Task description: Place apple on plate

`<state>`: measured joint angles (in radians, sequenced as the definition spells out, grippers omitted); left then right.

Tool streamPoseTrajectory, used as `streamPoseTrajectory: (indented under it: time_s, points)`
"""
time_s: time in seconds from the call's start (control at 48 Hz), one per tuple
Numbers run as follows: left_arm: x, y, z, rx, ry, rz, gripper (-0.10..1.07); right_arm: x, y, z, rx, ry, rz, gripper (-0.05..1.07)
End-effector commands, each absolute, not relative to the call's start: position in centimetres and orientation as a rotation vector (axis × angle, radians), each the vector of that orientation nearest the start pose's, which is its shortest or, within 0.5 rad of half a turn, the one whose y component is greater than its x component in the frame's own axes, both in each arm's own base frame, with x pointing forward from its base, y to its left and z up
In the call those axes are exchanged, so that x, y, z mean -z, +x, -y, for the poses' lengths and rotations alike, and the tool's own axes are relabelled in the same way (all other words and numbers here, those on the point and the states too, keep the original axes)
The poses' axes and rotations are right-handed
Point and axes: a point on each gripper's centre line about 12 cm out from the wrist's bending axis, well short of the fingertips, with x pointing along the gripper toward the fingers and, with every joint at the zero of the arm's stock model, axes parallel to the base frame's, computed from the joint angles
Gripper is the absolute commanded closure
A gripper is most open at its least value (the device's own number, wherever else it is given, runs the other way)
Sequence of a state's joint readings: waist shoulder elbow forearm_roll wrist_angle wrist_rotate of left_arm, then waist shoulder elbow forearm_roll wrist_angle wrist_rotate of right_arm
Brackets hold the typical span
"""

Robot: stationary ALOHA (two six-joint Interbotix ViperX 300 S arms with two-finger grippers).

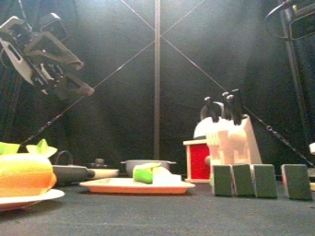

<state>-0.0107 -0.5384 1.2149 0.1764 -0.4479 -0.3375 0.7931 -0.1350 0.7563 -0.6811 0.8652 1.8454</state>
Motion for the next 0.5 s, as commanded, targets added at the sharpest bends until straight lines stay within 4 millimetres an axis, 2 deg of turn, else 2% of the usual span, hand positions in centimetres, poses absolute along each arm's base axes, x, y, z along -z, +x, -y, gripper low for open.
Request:
streamPoseTrajectory:
  time_s: [0.0,0.229,0.479]
  points:
    - [-20.7,24.8,1.1,0.067,-0.183,-0.215,0.00,-17.6,24.5,-16.6,0.446,0.441,-0.934,0.27]
    - [-20.5,24.8,1.1,0.068,-0.179,-0.222,0.00,-19.6,25.8,-16.2,0.436,0.436,-0.855,0.27]
    - [-20.4,24.6,1.3,0.075,-0.178,-0.227,0.00,-21.6,30.6,-14.3,0.423,0.410,-0.703,0.27]
